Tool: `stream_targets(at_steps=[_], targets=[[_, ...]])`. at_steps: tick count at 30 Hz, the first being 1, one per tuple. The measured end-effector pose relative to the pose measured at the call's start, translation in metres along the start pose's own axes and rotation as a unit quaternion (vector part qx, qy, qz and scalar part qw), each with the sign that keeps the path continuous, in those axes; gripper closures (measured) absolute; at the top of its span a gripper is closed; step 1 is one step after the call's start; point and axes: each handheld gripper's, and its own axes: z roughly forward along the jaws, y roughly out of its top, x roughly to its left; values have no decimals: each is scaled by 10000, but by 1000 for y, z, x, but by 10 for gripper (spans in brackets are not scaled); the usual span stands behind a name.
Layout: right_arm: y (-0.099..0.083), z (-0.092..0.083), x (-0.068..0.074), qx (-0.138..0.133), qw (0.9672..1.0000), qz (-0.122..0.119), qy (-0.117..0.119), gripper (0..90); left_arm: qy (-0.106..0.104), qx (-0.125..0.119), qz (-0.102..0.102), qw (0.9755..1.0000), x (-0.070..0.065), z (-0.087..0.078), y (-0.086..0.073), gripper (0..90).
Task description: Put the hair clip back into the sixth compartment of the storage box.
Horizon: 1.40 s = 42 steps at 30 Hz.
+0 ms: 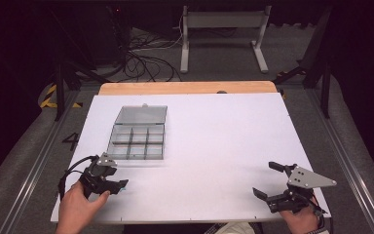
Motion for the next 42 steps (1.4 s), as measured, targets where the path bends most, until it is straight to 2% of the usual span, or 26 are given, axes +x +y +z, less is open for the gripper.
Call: stream_targets(at_steps=[3, 9, 17, 25, 27, 32, 39, 42], targets=[[0, 0, 0, 4, 10000, -7, 2, 4, -25, 75, -34, 10000, 0, 1, 0, 404], [0, 0, 0, 12, 10000, -27, 0, 4, 7, 315, 66, 9995, -2, 6, 0, 444], [0, 0, 0, 18, 10000, -33, 7, 4, 36, 459, 128, 9989, -2, 10, 1, 500], [0, 1, 0, 38, 10000, -34, 22, 4, 32, 625, 152, 9979, -3, 14, 1, 585], [0, 1, 0, 42, 10000, -21, 14, 4, 32, 661, 174, 9977, -3, 15, 2, 643], [0, 1, 1, 50, 10000, -24, 33, 4, 27, 701, 174, 9974, -4, 16, 2, 698], [0, 1, 0, 67, 10000, -33, 34, 4, -110, 731, 217, 9970, -5, 17, 2, 813], [-1, 1, 0, 67, 10000, -32, 44, 4, -123, 757, 265, 9967, -6, 17, 3, 830]])
